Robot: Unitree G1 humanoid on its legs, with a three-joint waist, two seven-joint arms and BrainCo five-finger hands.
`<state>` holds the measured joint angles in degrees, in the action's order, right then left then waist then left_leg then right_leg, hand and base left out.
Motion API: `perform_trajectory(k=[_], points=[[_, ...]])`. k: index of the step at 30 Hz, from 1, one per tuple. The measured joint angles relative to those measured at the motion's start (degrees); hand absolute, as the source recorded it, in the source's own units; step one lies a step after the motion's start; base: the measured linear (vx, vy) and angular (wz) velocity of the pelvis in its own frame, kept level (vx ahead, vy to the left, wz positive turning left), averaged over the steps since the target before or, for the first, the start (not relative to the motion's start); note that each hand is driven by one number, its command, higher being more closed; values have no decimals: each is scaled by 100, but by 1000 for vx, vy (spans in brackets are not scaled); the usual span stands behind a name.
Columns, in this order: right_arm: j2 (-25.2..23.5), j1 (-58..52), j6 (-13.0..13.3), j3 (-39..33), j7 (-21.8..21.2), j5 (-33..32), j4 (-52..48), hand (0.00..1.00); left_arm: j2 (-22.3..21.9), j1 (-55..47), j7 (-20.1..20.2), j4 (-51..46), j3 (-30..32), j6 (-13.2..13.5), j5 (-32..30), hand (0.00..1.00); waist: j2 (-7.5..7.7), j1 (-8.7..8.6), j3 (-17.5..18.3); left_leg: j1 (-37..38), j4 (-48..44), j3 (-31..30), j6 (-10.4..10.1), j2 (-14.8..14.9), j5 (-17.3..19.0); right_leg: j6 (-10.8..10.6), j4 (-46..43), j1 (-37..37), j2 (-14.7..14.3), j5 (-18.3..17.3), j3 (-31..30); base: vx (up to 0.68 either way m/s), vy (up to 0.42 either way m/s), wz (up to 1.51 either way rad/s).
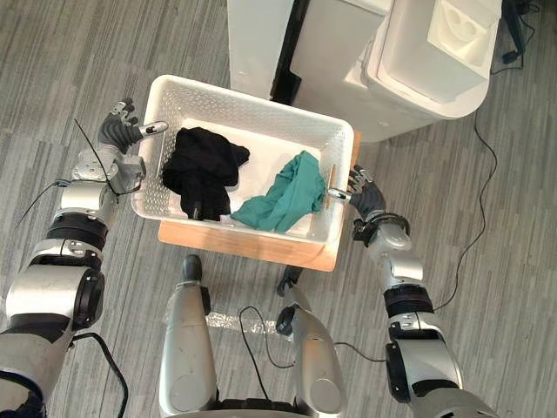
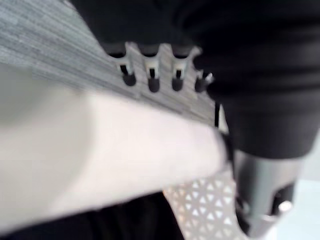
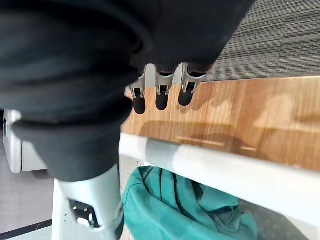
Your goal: Pick up the laundry basket with both hands and put the clothes into the washing machine.
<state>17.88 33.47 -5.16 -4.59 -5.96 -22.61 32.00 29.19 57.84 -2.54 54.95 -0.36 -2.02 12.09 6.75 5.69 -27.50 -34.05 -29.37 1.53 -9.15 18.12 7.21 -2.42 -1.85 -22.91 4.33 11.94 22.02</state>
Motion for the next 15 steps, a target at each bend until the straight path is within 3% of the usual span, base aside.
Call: perform_trajectory(k=[7, 15], points=[[-122, 341, -2, 108, 210, 71, 63, 0, -323, 258, -120, -10, -24, 5, -152, 0, -2, 104, 0, -201, -74, -111, 4, -9, 1, 4, -1, -88, 0, 14, 99, 10, 6, 5], [-175, 506, 156, 269, 234, 67, 400, 0, -291, 98, -249, -400, -260, -7, -216, 0, -7, 125, 2, -268, -44, -164, 5, -28, -6, 7, 23, -117, 0, 15, 153, 25, 5, 2]])
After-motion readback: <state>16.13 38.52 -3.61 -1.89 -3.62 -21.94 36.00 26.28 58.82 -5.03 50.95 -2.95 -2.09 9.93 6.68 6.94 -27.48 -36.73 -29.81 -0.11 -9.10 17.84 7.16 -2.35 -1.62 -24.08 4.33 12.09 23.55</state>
